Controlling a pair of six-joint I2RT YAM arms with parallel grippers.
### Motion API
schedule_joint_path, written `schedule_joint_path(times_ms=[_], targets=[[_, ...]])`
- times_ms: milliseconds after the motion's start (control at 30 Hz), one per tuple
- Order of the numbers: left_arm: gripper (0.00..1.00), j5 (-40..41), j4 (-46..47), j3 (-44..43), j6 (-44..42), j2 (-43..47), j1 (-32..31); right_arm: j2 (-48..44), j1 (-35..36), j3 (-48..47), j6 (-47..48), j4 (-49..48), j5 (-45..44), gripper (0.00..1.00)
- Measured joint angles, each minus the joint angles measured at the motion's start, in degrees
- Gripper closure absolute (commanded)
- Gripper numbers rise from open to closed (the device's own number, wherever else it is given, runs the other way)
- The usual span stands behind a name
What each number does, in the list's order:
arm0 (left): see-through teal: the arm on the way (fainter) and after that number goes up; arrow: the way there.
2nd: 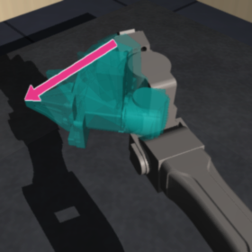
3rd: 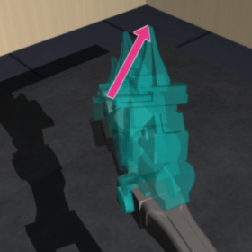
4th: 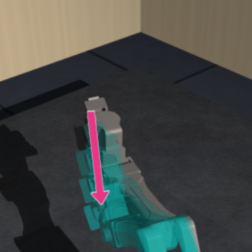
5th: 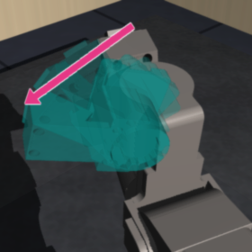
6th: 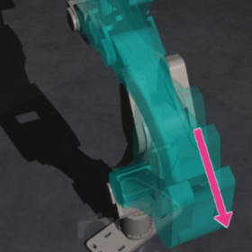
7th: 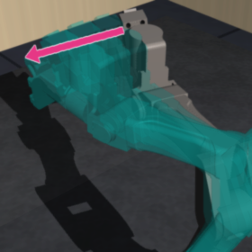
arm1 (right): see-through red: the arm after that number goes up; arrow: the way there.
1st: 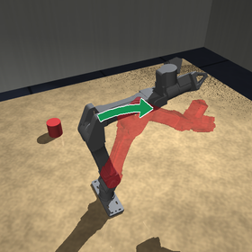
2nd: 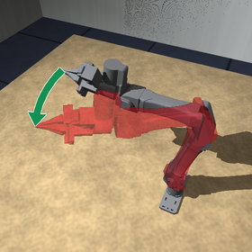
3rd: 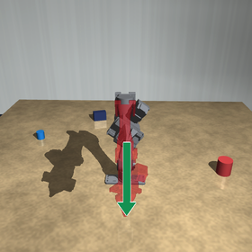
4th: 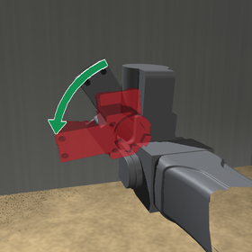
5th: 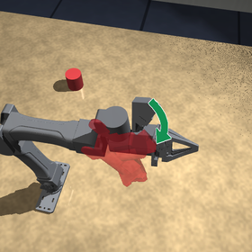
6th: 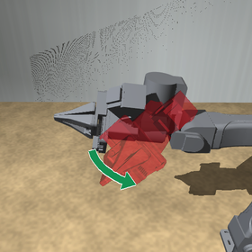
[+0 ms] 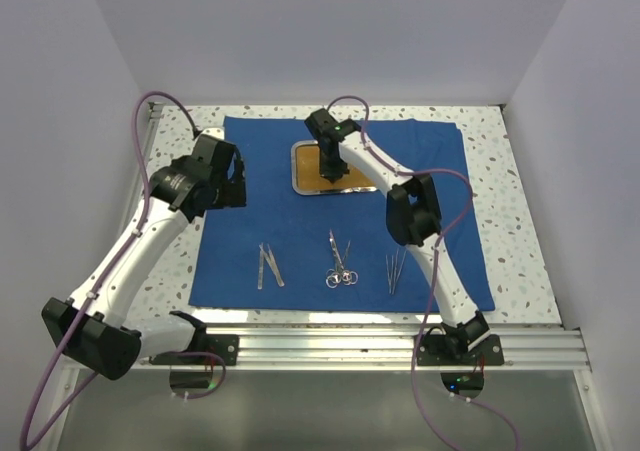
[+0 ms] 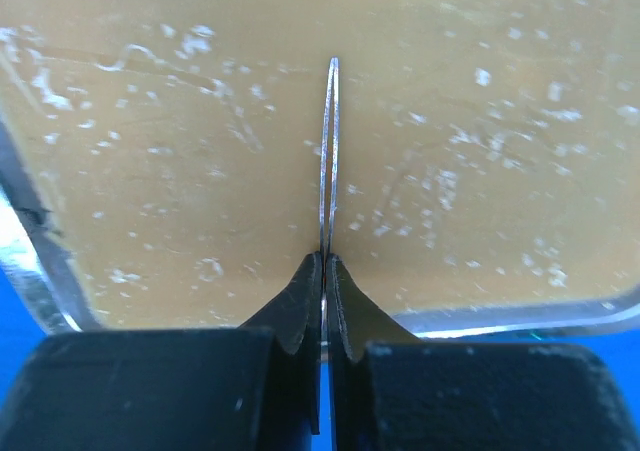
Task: Open and lay out the surgical kit
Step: Pick up the medical item from the container, then place the medical item in the surgical kit.
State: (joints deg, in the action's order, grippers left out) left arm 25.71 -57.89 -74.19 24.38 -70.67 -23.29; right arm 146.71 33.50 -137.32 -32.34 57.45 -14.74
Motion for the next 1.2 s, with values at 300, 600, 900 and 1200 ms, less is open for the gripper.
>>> schedule_joint_path(times_ms=[300, 600, 900, 1200], targets=[[0.01, -3.91, 1.6, 1.09, 0.02, 0.09, 0.02, -18.6, -0.02, 20.98, 0.83, 2.08, -4.02, 1.0], [0.02, -8.68, 6.23, 6.4, 0.04, 0.22, 0.02, -62.27, 0.33, 63.93, -3.8, -0.37, -4.92, 1.0], [0.04, -12.2, 7.72, 8.48, 0.04, 0.28, 0.02, -69.7, 1.7, 86.53, -9.18, -4.35, 0.35, 1.0], [0.04, -12.59, 7.39, 8.48, 0.07, 3.13, -0.68, -71.28, 1.75, 87.95, -12.33, -8.22, 0.76, 0.07]])
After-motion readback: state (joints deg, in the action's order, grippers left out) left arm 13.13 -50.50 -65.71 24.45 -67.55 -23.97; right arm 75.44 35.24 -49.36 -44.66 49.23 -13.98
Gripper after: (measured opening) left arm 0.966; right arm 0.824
